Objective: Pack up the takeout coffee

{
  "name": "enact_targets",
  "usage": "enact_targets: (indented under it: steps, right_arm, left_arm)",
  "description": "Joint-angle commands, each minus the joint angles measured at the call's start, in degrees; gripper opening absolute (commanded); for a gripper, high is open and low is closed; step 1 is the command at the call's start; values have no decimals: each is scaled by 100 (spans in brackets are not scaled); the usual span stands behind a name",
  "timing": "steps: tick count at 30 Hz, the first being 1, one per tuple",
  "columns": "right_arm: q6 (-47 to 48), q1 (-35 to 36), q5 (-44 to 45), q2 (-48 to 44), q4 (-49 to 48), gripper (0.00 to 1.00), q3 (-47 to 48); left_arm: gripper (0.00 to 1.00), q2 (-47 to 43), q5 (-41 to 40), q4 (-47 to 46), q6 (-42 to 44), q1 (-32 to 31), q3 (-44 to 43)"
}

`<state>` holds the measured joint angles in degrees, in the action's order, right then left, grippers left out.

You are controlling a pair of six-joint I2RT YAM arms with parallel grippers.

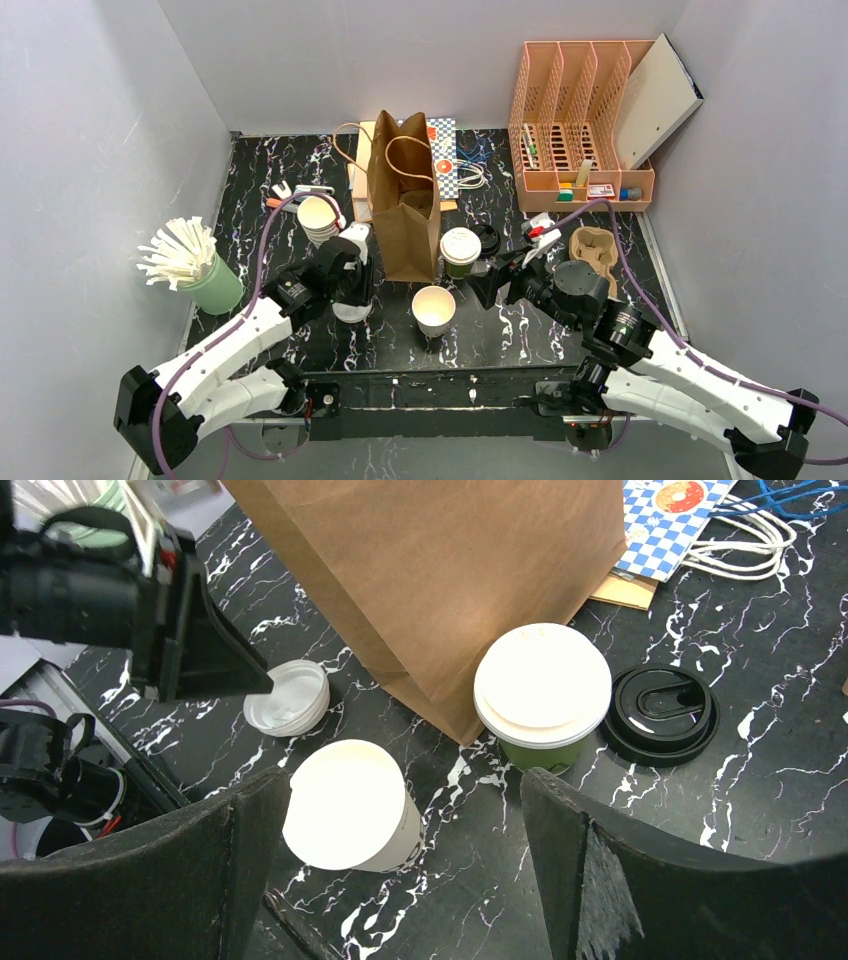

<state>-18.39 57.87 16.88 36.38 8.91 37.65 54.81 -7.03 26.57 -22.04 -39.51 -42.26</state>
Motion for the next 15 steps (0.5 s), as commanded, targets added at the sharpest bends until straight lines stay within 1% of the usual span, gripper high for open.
enact_targets:
  steps: [1, 2, 4, 8, 9, 15]
  right_arm:
    - [-76, 29, -47, -96, -263, 94, 146]
    - [-71, 24, -39, -96, -259, 94, 153]
    - [-83, 24, -28, -88, -258, 95, 155]
    - [-107, 28, -26, -70, -258, 95, 148]
    - [-118, 27, -27, -77, -258, 95, 140]
    - [-121, 30, 32, -148, -258, 95, 102]
  left_arm:
    - [23, -98, -94, -433, 213, -31, 448]
    - [21, -51, 8, -532, 261, -26, 507]
    - [22, 107, 183, -652, 324, -39, 574]
    - [37, 453, 128, -578, 340, -141, 473]
    - [39, 497, 62, -578, 326, -157, 473]
    - [39, 722, -193, -574, 262, -258, 508]
